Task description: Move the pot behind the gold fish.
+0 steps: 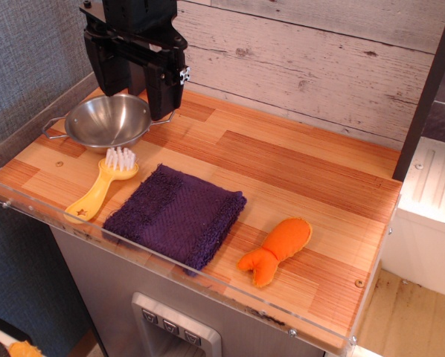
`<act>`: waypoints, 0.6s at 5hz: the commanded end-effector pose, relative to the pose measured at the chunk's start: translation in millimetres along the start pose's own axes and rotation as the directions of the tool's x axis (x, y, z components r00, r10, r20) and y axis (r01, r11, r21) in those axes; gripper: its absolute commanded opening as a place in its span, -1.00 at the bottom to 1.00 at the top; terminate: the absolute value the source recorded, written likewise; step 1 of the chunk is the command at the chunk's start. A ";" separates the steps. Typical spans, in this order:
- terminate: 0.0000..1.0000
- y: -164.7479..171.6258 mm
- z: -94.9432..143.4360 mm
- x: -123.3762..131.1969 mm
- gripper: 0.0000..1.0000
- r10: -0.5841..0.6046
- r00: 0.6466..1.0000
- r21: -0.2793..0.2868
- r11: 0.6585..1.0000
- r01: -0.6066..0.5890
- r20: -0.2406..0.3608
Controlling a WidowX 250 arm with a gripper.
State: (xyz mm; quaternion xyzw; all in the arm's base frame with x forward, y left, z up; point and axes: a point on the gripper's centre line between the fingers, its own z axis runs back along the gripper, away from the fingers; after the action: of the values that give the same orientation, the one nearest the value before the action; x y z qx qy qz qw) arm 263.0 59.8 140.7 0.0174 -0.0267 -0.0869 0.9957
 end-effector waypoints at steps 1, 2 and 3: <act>-1.00 0.0 0.0 0.0 1.00 0.000 1.000 0.000 1.000 0.000 0.000; -1.00 33.3 -6.3 10.3 1.00 -0.016 0.999 0.028 0.999 0.015 0.035; -1.00 70.1 -13.6 12.6 1.00 0.015 0.998 0.060 0.998 -0.018 0.057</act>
State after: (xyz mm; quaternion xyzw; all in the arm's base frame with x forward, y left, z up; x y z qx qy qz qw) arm 286.5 120.7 117.5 0.0337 -0.0406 -0.0815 0.9953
